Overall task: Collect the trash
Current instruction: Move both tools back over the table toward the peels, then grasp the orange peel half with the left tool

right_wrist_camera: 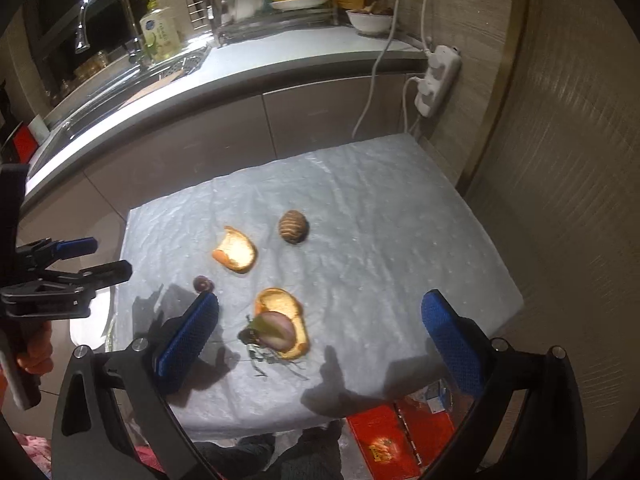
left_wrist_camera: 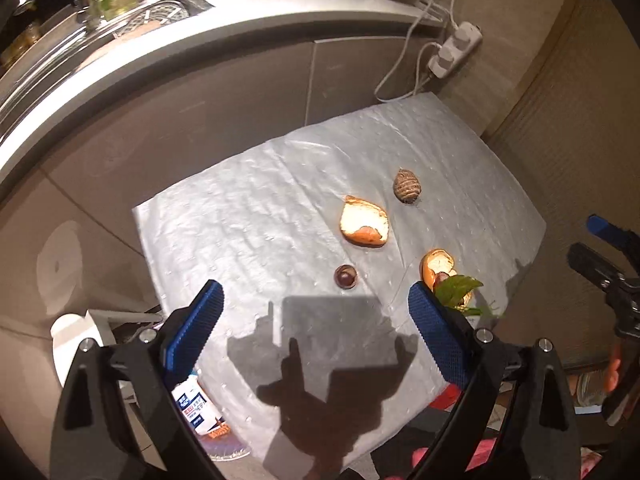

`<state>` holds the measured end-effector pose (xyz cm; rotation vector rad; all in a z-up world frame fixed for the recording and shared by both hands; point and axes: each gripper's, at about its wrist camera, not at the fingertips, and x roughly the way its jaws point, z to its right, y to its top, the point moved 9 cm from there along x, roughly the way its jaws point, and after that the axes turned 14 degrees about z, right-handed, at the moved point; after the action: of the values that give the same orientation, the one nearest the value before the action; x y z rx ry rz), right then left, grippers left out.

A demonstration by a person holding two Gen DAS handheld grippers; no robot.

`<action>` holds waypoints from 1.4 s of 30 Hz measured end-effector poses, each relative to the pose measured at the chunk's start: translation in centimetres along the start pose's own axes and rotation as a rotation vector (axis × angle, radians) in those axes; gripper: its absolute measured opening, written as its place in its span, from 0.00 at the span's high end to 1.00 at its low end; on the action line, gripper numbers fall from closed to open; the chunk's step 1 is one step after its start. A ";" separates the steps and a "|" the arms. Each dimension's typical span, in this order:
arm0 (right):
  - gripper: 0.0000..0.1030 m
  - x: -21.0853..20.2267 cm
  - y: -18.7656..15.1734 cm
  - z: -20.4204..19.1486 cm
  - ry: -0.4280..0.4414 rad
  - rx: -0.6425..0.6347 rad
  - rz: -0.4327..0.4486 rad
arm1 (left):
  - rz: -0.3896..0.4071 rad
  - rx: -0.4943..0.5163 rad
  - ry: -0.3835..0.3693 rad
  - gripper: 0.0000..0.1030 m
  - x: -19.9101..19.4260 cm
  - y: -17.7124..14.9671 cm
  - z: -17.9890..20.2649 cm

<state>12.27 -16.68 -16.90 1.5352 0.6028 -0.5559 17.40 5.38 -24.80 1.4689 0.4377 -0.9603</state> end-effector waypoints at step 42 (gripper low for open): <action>0.02 10.1 0.6 3.7 0.129 0.005 -0.149 | -0.222 0.113 -0.039 0.89 15.3 0.4 5.2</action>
<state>20.16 -19.93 -23.41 1.5474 0.8204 -0.5745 24.99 -3.78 -35.73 1.5218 0.5330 -1.2048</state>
